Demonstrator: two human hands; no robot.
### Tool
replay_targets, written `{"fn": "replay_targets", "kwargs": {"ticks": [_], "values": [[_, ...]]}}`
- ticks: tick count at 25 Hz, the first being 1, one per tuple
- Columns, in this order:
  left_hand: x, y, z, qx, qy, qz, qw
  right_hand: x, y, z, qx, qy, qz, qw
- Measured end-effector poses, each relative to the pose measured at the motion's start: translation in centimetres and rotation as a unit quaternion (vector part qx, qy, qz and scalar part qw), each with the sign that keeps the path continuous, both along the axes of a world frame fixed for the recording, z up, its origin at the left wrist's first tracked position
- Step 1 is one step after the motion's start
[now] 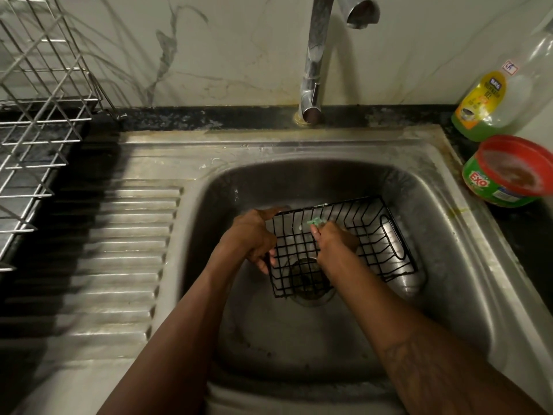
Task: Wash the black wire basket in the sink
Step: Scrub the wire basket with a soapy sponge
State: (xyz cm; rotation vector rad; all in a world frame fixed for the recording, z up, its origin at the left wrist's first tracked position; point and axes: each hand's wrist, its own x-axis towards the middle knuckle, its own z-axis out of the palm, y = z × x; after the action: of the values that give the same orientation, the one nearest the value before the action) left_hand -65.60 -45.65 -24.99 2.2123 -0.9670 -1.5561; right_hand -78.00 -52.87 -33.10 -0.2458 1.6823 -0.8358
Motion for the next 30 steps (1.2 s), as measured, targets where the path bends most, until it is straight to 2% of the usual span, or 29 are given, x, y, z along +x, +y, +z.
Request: {"fn": "replay_targets", "kwargs": {"ticks": [2,5,6,7,8,10,11,13,19,24,27,30], "values": [[0.1,0.0,0.0,0.002,-0.002,-0.001,1.0,-0.2,-0.2,0.2,-0.006,-0.041,0.011,0.999],[-0.1,0.0,0.4,-0.003,-0.012,-0.015,1.0,-0.5,-1.4,0.8,-0.003,-0.063,-0.038,0.997],[-0.1,0.1,0.6,-0.005,-0.021,-0.025,0.999,-0.7,-1.9,0.4,-0.024,-0.088,-0.02,0.996],[-0.1,0.2,0.7,-0.008,-0.023,-0.024,0.999,-0.9,-2.8,-0.8,-0.019,-0.147,0.011,0.989],[0.0,0.2,0.6,-0.005,-0.019,-0.018,1.0,-1.1,-3.0,-1.5,-0.007,-0.162,0.031,0.986],[0.1,-0.1,0.2,0.008,-0.013,-0.013,1.0,-1.4,-2.2,-1.6,-0.003,-0.118,-0.049,0.992],[0.1,-0.1,0.1,0.014,-0.014,-0.014,1.0,-1.3,-1.1,-1.0,-0.022,-0.042,-0.037,0.998],[0.1,-0.3,-0.1,0.018,-0.013,-0.01,1.0,-0.6,-0.3,0.0,-0.01,0.028,0.006,1.0],[-0.1,0.1,0.6,0.003,-0.033,-0.016,0.999,2.1,1.1,0.5,0.01,-0.083,0.11,0.99],[-0.2,0.1,0.8,-0.001,-0.025,-0.013,1.0,2.4,1.4,2.1,-0.018,-0.136,0.089,0.986],[-0.1,0.1,0.8,-0.001,-0.035,-0.022,0.999,2.5,1.7,1.7,-0.022,-0.132,0.106,0.985],[-0.4,0.3,1.0,-0.01,-0.022,-0.014,1.0,3.0,2.2,0.6,0.016,-0.11,0.158,0.981]]}}
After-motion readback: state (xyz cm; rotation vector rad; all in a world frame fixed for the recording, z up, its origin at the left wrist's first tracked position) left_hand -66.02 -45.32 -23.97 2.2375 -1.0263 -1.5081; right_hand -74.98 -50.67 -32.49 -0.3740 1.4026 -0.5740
